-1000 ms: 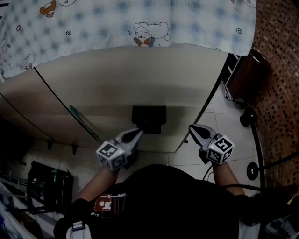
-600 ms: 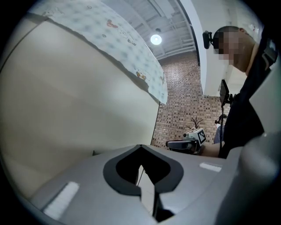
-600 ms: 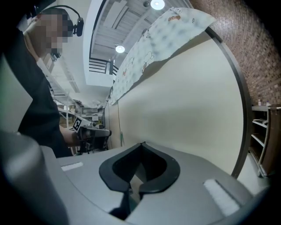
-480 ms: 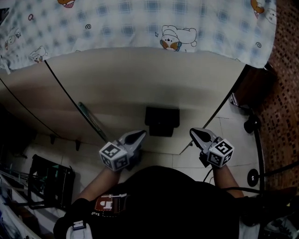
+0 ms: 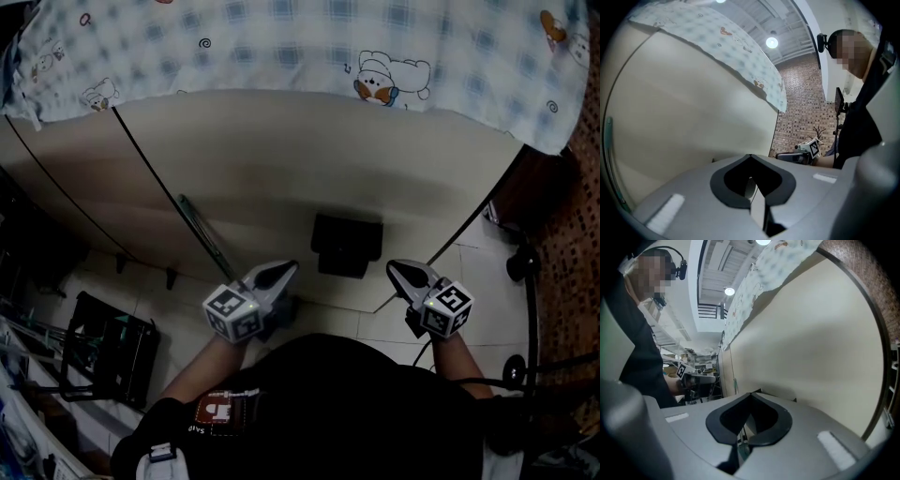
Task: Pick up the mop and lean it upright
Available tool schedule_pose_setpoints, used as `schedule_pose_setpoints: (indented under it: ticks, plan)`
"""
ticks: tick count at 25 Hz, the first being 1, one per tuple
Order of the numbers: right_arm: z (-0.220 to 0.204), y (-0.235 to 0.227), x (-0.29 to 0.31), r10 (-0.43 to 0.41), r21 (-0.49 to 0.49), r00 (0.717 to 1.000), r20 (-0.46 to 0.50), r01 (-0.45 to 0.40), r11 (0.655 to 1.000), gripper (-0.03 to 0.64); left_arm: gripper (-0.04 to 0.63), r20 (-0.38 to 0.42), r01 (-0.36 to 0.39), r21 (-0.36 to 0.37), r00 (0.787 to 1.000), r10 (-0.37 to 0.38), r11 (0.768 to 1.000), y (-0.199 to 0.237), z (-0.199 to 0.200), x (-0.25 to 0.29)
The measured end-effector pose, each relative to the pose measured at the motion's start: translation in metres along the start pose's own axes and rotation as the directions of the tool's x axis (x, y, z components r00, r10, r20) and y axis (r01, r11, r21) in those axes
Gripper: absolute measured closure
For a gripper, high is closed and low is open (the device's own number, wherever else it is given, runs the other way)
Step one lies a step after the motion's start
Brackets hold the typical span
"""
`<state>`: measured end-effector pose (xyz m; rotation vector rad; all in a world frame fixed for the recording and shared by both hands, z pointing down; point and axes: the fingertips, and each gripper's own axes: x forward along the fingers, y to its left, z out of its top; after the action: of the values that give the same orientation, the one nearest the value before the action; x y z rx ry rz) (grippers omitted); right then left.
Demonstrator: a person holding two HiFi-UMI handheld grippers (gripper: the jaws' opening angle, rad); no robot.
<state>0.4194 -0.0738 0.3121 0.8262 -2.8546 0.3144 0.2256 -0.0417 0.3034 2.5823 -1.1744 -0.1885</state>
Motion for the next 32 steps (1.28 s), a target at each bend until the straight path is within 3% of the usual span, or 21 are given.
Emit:
schedule_pose_setpoints:
  ticks: [5,10,15,21,27,32]
  plan:
    - [0.017,0.015,0.042,-0.004,-0.039,1.0,0.002,0.004,0.999,0.603,0.595,0.02,0.002,-0.009,1.0,-0.002,1.0,0.045,0.019,-0.019]
    - [0.028,0.042,0.111,-0.062,-0.048,0.998,0.018,0.063,0.997,0.603,0.595,0.014,0.078,0.007,0.997,-0.078,0.997,0.108,0.037,-0.051]
    - [0.043,0.1,0.201,-0.124,-0.032,0.991,0.052,0.126,0.992,0.603,0.595,-0.036,0.168,0.034,0.985,-0.167,0.985,0.18,0.058,-0.113]
    - [0.053,0.169,0.285,-0.165,-0.014,0.985,0.049,0.166,0.986,0.603,0.595,-0.073,0.227,0.062,0.972,-0.222,0.972,0.252,0.084,-0.179]
    - [0.051,0.209,0.325,-0.139,-0.013,0.99,0.006,0.139,0.99,0.603,0.595,-0.062,0.236,0.043,0.97,-0.233,0.971,0.279,0.088,-0.206]
    - [0.05,0.211,0.316,-0.083,-0.035,0.997,-0.006,0.082,0.996,0.603,0.595,-0.043,0.213,0.022,0.976,-0.212,0.977,0.256,0.082,-0.197]
